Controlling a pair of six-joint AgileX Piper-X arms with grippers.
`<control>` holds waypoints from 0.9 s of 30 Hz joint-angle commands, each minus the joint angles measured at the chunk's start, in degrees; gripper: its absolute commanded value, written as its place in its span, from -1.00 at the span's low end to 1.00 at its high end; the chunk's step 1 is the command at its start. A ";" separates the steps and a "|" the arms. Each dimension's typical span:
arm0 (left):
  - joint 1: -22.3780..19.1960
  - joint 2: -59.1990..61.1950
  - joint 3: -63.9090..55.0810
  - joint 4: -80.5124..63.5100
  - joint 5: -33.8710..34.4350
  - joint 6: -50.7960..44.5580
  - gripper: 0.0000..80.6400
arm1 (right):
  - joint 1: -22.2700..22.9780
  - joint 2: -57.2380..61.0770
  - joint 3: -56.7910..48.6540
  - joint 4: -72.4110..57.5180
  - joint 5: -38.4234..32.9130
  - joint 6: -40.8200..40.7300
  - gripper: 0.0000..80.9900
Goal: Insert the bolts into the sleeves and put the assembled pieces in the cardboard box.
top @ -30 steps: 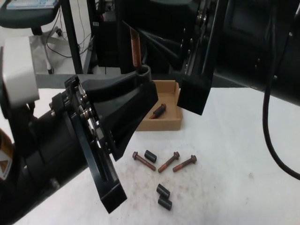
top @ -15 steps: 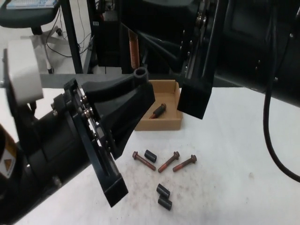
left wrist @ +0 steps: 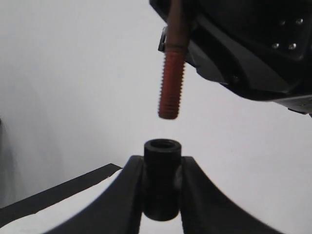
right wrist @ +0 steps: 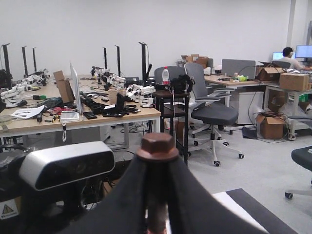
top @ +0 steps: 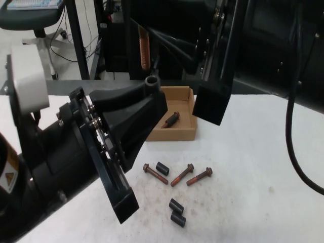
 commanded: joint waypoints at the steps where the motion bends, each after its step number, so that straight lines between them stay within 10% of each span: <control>1: 0.11 -0.21 -0.72 -2.25 -0.27 -0.11 -0.99 | -0.03 -0.24 -0.07 2.60 -0.36 -0.09 -0.98; 27: 0.11 -0.21 -0.67 -2.48 -1.43 -0.11 -0.99 | -0.03 -0.24 -0.07 1.10 -0.36 -3.91 -0.98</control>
